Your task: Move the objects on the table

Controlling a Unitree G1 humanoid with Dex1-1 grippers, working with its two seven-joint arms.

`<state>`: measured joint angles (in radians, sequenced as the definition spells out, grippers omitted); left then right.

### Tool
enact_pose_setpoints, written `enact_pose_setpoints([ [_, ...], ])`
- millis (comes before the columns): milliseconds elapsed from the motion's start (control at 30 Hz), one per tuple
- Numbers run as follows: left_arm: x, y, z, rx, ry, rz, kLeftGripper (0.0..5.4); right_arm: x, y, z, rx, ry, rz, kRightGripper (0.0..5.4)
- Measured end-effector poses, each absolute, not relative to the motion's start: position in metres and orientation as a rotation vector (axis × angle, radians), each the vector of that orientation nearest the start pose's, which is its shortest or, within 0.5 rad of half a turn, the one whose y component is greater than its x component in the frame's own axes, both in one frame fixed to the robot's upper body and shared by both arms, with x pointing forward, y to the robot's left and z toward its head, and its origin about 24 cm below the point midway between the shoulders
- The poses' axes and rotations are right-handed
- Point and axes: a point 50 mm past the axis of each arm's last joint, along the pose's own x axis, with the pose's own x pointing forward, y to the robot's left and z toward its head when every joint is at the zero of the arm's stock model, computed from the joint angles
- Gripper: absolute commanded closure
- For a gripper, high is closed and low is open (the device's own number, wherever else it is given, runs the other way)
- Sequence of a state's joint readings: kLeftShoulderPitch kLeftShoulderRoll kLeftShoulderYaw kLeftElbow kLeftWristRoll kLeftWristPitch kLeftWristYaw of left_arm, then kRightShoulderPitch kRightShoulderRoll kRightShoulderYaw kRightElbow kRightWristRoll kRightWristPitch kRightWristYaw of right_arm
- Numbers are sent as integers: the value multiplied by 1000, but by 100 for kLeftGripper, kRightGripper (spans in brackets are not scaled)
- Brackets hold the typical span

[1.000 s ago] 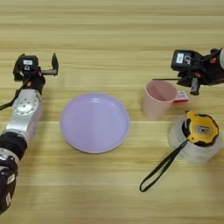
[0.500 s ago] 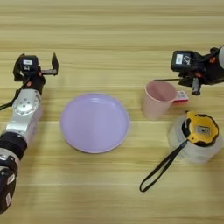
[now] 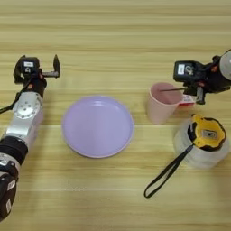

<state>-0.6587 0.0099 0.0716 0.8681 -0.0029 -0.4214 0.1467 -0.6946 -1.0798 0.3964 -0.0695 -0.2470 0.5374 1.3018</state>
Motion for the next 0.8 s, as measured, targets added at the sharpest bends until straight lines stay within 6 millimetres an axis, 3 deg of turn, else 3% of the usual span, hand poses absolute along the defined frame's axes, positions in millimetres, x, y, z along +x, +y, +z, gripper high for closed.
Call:
enact_pose_setpoints([
  [800,360,120,76,-10,-187,39,0,302,-232,186,-1238,768,883,455],
])
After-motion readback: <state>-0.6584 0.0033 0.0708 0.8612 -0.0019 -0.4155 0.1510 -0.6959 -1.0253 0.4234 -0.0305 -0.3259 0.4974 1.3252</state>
